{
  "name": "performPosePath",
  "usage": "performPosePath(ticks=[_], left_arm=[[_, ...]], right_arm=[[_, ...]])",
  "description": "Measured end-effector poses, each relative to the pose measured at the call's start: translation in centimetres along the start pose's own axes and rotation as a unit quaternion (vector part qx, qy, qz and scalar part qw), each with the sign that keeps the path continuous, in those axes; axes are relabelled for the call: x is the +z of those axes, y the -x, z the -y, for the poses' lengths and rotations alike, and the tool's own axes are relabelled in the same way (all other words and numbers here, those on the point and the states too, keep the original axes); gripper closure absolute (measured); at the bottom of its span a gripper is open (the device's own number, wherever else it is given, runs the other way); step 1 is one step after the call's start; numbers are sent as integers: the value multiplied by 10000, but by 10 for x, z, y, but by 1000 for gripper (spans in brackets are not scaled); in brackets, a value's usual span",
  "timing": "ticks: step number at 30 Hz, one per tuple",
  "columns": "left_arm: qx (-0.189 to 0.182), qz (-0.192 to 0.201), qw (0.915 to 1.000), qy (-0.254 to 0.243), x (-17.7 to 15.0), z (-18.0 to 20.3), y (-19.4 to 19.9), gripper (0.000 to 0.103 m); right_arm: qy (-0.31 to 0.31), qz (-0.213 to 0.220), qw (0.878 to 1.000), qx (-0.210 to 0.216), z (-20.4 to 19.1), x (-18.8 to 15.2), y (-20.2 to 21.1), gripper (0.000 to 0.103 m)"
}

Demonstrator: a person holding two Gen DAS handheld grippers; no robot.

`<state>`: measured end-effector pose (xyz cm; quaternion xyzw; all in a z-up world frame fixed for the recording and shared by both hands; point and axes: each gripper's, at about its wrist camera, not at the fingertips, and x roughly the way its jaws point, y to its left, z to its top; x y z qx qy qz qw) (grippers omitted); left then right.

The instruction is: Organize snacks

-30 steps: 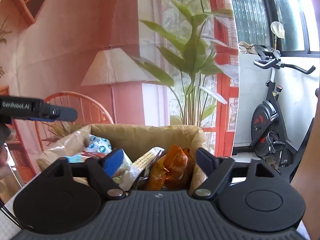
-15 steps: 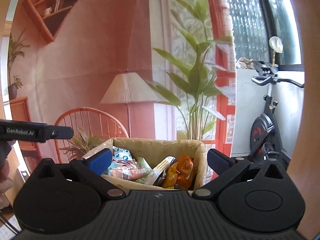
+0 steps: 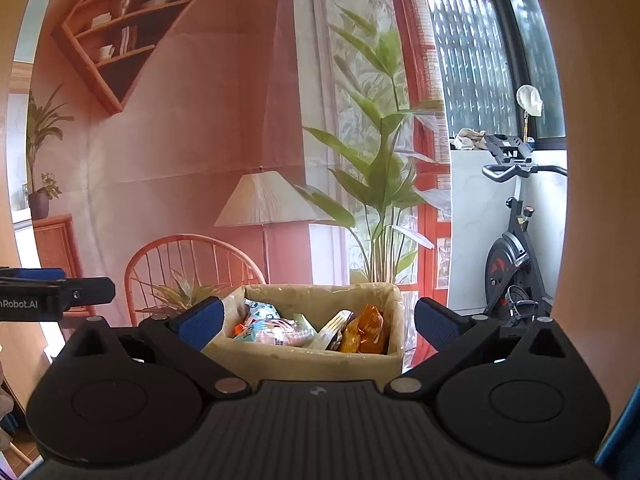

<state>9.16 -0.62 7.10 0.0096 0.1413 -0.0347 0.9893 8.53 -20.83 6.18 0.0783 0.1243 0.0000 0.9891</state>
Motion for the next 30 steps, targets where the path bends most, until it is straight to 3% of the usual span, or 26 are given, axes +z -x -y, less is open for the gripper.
performPosePath(ticks=[10, 30], left_arm=[[104, 126, 9998, 94, -4, -11, 35, 8], [275, 76, 9995, 167, -9, -15, 44, 8]], right_arm=[[97, 115, 9999, 58, -23, 1, 36, 0], [54, 63, 9999, 60, -30, -1, 40, 0]])
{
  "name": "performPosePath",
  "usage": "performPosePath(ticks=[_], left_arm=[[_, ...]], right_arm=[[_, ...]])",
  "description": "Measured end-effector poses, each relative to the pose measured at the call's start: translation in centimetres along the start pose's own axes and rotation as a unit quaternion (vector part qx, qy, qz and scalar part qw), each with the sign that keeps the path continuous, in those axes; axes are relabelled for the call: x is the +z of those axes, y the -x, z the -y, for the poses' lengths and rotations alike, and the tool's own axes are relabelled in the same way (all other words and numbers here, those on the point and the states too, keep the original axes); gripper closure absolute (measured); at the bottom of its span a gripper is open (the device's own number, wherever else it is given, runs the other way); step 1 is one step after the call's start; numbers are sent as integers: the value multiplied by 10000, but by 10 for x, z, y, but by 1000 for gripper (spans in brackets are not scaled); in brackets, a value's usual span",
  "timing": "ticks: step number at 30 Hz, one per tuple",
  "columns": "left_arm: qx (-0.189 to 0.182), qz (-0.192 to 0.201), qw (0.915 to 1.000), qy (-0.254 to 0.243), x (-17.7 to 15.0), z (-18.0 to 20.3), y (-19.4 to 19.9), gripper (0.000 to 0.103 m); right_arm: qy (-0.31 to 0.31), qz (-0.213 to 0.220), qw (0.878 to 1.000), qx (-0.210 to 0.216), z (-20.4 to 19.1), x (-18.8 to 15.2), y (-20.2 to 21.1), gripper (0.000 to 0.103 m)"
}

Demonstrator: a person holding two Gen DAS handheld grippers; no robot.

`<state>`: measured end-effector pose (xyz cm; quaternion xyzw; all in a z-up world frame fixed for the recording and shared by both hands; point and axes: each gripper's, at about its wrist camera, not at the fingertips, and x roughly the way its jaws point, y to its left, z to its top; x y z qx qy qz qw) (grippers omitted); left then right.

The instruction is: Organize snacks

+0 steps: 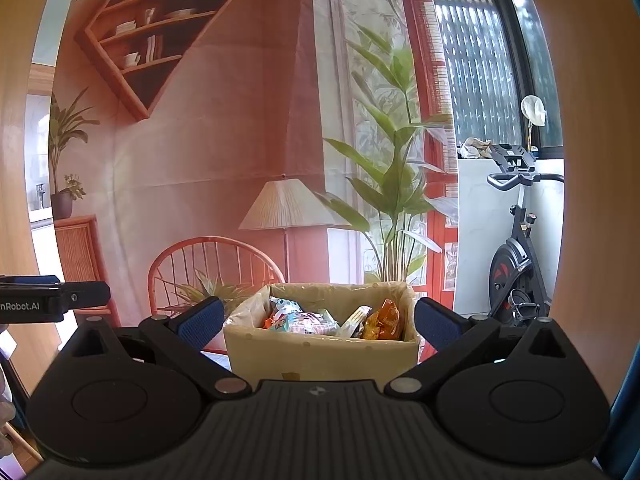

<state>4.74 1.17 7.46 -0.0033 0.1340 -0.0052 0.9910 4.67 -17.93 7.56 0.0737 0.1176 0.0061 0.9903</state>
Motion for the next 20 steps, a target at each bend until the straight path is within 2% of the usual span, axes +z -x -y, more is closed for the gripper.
performPosePath(ticks=[20], left_arm=[[65, 0, 10000, 46, 1, -2, 0, 8]], right_arm=[[17, -42, 10000, 39, -4, -1, 0, 0]])
